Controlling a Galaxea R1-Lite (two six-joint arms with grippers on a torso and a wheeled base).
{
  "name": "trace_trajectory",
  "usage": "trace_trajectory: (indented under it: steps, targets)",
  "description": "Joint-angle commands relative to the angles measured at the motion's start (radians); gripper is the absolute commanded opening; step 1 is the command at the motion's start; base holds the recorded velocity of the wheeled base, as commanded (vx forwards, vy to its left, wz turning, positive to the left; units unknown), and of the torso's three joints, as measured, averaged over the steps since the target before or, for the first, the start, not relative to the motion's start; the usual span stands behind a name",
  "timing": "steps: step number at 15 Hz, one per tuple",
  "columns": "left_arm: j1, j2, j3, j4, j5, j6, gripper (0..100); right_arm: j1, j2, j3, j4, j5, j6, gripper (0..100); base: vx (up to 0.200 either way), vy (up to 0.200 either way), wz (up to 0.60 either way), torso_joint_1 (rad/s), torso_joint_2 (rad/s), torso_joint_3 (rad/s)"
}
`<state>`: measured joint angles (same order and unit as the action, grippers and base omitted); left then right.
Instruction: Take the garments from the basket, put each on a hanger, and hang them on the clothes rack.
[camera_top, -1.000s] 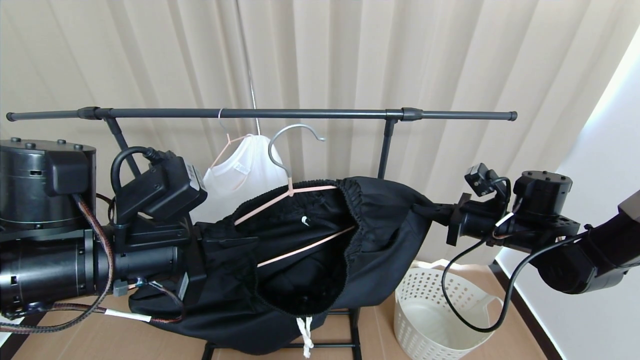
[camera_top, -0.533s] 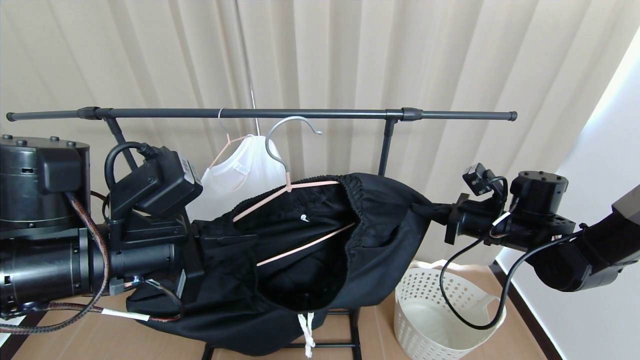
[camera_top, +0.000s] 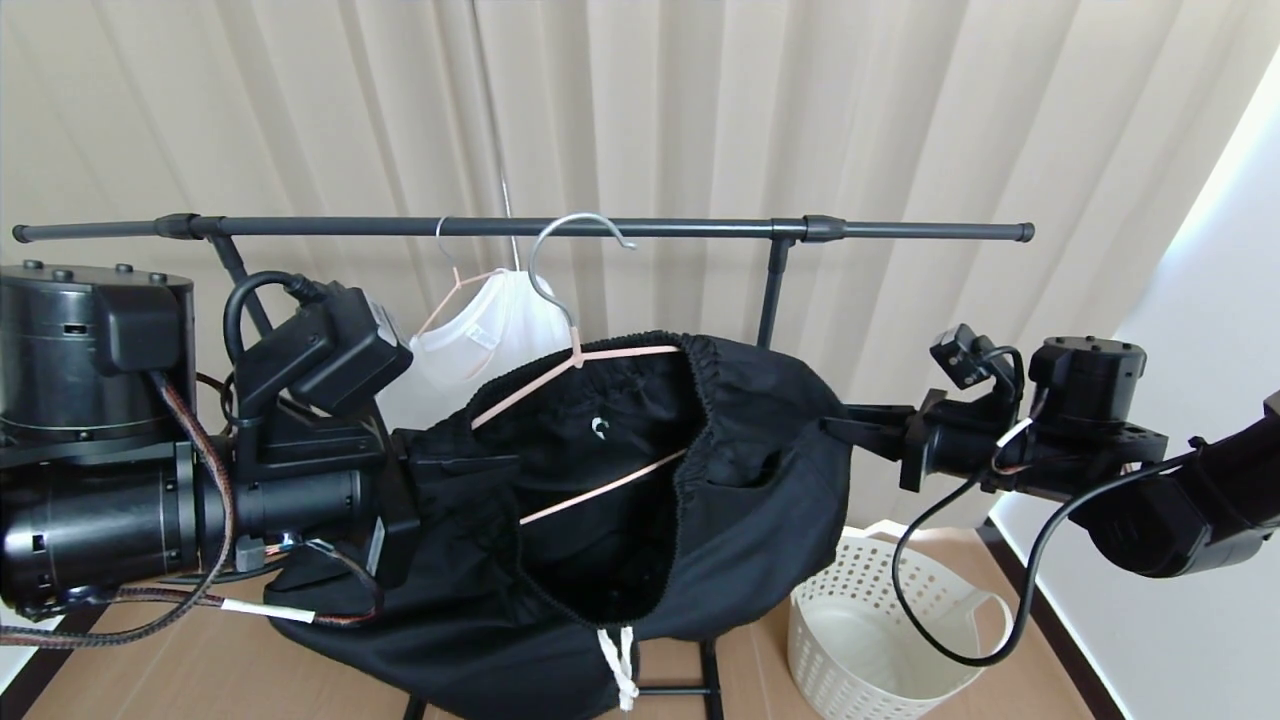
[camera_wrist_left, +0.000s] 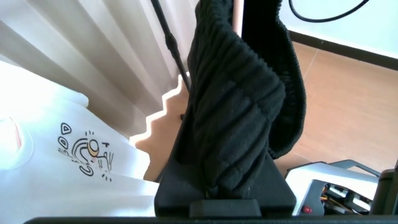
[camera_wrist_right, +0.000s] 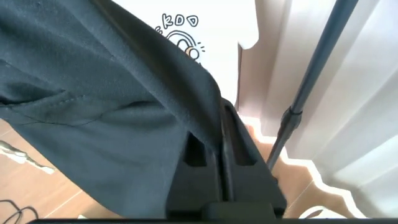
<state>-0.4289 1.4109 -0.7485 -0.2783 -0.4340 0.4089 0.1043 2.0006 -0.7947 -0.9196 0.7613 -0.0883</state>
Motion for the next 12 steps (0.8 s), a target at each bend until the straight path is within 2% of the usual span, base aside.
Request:
trace_trajectory:
  steps: [1,2,3,8,10,12]
  targets:
    - [-0.001,0.003,0.000,-0.001,0.000,-0.009,0,0.005,-0.020,0.012,-0.001,0.003,-0.007,100,0.000,0.000,0.00,0.000,0.00,0.000]
    - [0.001,0.003,0.001,-0.001,0.001,-0.013,0,0.005,-0.029,0.022,-0.001,0.003,-0.021,100,0.000,0.000,0.00,0.000,0.00,0.000]
    - [0.002,0.005,0.001,-0.001,0.008,-0.029,0,0.005,-0.043,0.043,-0.001,0.003,-0.077,100,0.000,0.000,0.00,0.000,0.00,0.000]
    - [0.030,0.019,-0.006,-0.022,0.028,-0.096,0,0.005,-0.099,0.118,-0.002,0.015,-0.232,100,0.000,0.000,0.00,0.000,0.00,0.000]
    - [0.049,0.057,-0.026,-0.022,0.061,-0.139,0,0.012,-0.149,0.141,-0.001,0.035,-0.246,100,0.000,0.000,0.00,0.000,0.00,0.000]
    - [0.049,0.096,-0.063,-0.022,0.106,-0.213,0,0.055,-0.204,0.143,0.005,0.030,-0.212,100,0.000,0.000,0.00,0.000,0.00,0.000]
